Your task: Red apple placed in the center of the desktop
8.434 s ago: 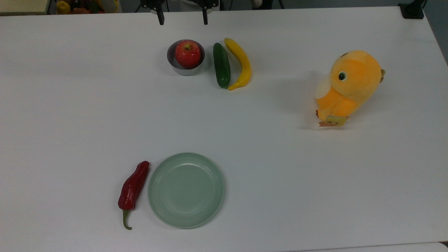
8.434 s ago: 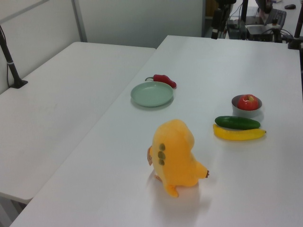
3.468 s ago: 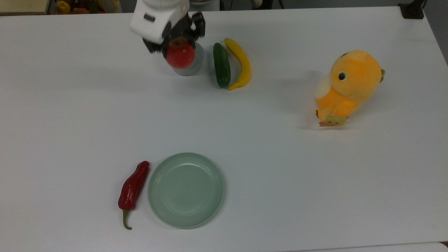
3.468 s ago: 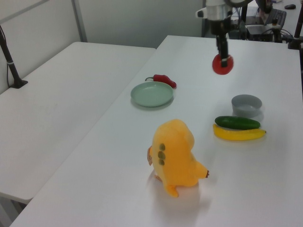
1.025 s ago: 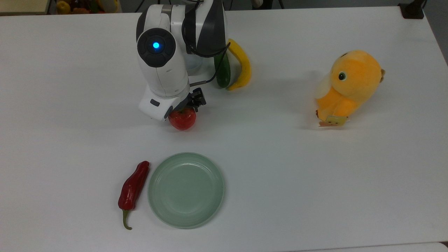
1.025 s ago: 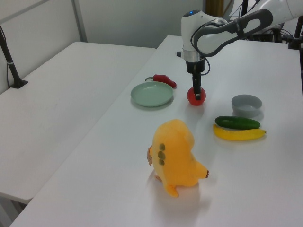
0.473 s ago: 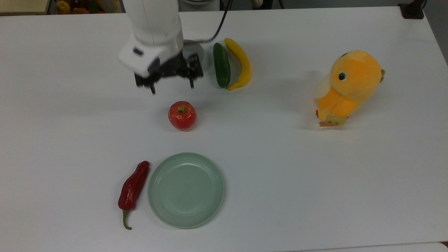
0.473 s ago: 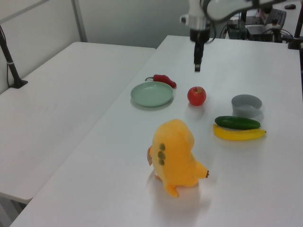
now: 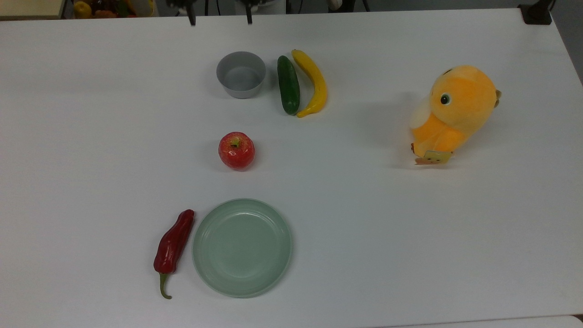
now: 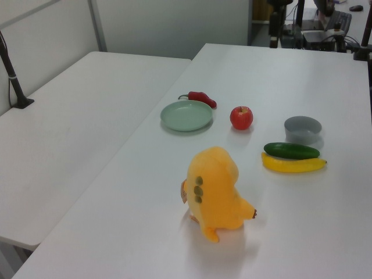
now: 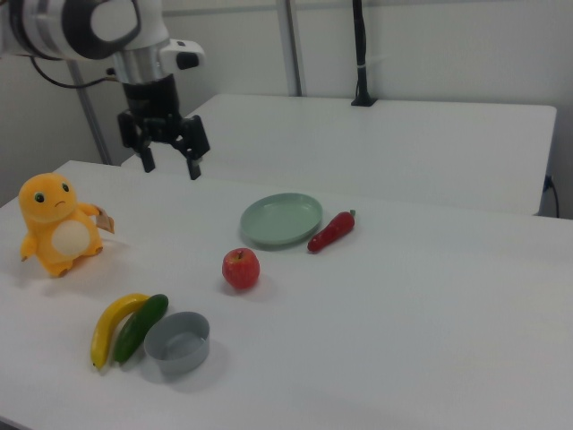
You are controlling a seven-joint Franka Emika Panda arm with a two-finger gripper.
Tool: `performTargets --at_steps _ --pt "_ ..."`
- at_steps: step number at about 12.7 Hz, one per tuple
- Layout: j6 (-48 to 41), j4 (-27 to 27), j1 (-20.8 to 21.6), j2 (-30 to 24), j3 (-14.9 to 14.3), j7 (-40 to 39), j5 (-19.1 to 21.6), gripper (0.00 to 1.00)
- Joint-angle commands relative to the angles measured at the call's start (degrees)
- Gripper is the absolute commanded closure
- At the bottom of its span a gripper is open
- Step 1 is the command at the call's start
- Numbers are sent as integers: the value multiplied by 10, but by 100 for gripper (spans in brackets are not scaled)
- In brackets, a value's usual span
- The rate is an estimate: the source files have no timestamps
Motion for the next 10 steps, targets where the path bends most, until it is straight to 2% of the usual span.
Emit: performTargets --at_steps 1,3,6,10 --pt "-12 -54 6 -58 -2 14 32 0" --pt "8 -82 6 -74 -2 14 44 0" --pt "45 -90 6 -71 -2 14 45 0" --pt "48 -88 7 -68 0 14 45 0"
